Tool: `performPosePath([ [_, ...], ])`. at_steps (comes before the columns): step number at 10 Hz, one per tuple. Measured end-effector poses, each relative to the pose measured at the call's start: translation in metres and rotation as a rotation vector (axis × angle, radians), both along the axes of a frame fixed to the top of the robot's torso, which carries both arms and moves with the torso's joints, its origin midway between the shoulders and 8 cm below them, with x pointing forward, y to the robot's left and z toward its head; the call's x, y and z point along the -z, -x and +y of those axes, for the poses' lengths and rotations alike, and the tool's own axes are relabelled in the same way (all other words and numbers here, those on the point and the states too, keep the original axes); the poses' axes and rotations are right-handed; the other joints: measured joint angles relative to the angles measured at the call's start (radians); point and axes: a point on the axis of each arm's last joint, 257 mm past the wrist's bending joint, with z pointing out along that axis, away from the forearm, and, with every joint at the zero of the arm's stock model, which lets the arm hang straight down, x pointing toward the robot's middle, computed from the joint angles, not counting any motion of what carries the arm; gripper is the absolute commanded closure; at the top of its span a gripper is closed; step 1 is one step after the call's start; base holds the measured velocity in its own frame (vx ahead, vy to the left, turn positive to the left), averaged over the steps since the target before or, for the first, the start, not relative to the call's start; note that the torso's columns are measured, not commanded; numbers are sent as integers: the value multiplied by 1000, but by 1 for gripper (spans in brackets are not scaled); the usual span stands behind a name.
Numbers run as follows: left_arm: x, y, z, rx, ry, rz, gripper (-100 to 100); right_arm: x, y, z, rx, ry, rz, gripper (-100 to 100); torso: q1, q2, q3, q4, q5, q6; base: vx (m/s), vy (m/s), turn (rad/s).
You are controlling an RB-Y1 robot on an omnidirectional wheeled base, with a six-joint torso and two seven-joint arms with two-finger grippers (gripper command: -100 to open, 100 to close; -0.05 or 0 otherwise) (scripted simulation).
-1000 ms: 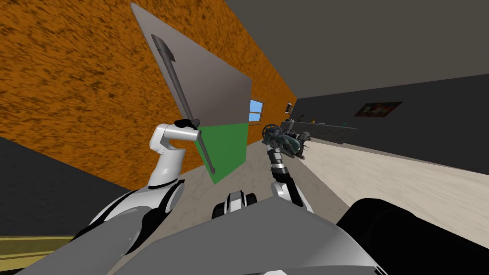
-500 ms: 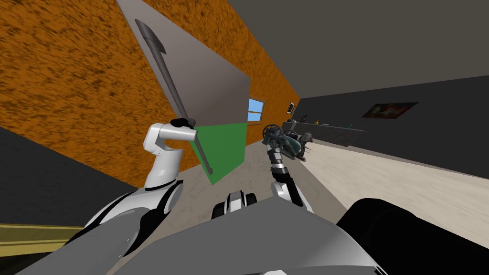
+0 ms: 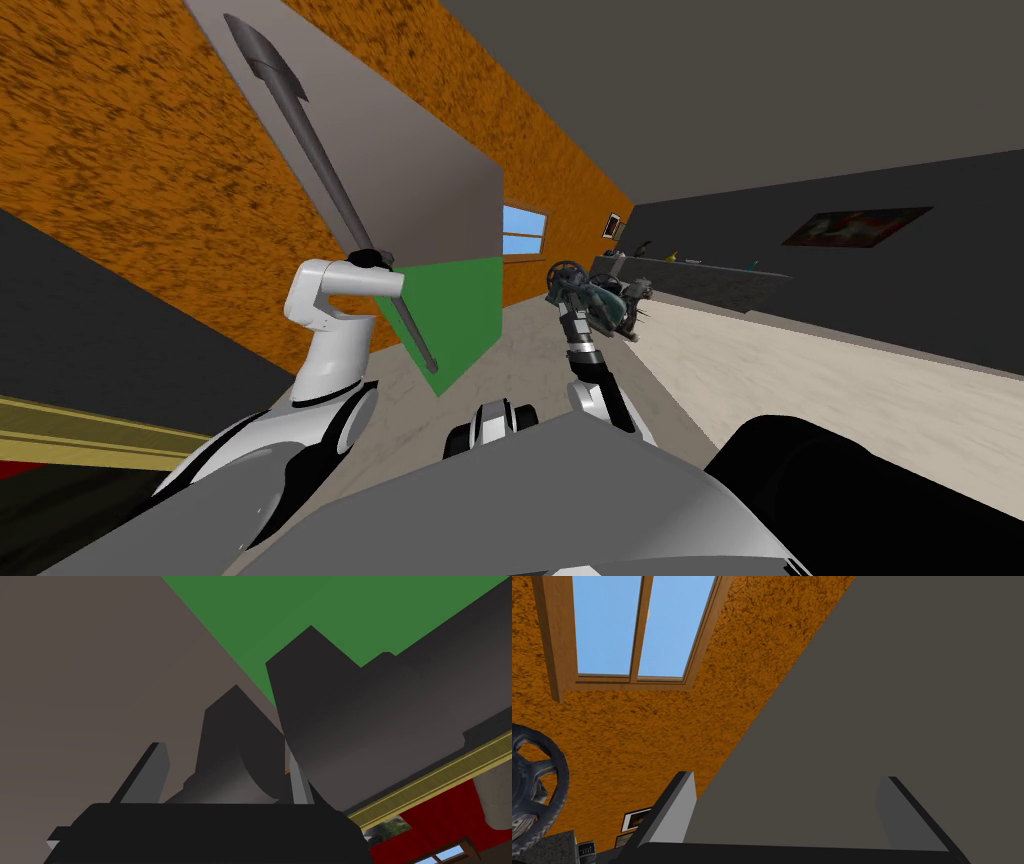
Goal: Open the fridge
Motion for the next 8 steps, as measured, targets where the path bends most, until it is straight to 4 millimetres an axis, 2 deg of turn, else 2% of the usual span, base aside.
performPosePath([
  [1, 0, 7, 9, -28, 0, -3, 100, 0, 0, 0, 0, 0, 0, 0, 3, 2, 1, 0, 1, -2, -87, -320, 74],
  [3, 5, 17, 19, -63, 8, 8, 100, 0, 0, 0, 0, 1, 0, 0, 12, 0, 0, 1, 2, -1, -30, -159, 43],
  [5, 2, 27, 30, -106, 1, 5, 100, 0, 0, 0, 0, 0, 0, 0, 0, 0, 1, -3, 3, -6, 25, -271, 80],
  [8, 2, 47, 47, -177, -3, 5, 100, 0, 0, 0, 0, 0, 0, 0, -2, 0, 0, -4, 2, -1, -5, -243, 49],
])
